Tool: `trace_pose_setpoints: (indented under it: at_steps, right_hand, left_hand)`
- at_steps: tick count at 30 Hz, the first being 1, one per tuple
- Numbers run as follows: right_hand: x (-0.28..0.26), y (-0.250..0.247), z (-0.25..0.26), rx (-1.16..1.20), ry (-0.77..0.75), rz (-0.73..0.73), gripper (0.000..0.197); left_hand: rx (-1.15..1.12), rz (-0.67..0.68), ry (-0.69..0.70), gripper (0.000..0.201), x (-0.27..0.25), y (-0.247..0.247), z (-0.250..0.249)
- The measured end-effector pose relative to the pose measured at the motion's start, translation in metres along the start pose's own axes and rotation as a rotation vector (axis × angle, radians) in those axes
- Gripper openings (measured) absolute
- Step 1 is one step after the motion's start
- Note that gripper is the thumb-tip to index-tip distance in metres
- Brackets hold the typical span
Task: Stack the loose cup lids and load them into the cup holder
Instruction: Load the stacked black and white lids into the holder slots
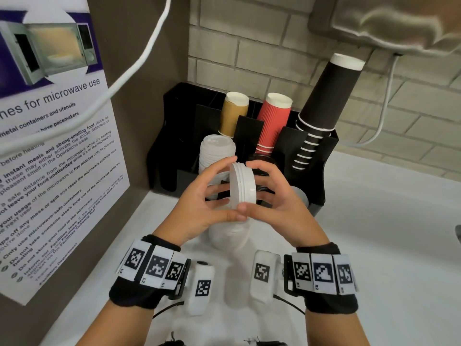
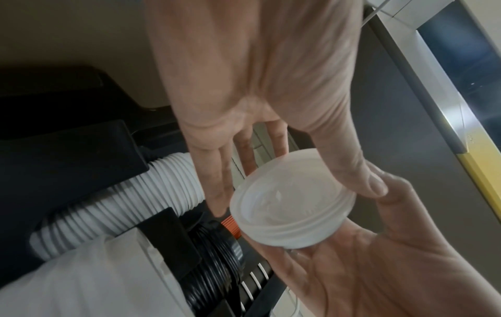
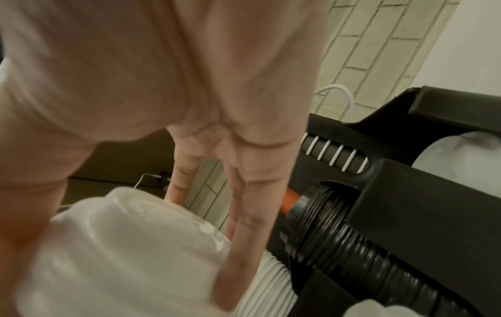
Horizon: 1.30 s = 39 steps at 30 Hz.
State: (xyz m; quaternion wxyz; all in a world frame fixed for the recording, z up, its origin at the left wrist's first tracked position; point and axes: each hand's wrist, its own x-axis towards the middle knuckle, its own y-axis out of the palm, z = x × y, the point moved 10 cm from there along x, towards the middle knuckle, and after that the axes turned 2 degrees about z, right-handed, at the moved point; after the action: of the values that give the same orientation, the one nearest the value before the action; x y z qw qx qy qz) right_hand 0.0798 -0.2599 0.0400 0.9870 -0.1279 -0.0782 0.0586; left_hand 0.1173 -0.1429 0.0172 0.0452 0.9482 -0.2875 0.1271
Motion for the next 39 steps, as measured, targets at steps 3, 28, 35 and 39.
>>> trace_pose_setpoints:
  at_steps: [3, 28, 35, 39]
  right_hand:
    - [0.001, -0.002, 0.000, -0.014, -0.026, -0.052, 0.064]
    - [0.024, -0.127, -0.084, -1.128, 0.380, -0.196, 0.070]
    - [0.017, -0.120, -0.093, -1.297, 0.415, -0.175, 0.046]
    - [0.011, -0.118, -0.093, -1.406, 0.448, -0.178, 0.047]
  left_hand:
    - [0.028, 0.007, 0.009, 0.095, 0.002, 0.001, 0.000]
    - [0.120, -0.301, 0.067, 0.055, -0.001, -0.046, -0.001]
    - [0.112, -0.312, 0.047, 0.052, -0.003, -0.043, -0.001]
    - [0.124, -0.319, 0.048, 0.052, -0.005, -0.045, -0.003]
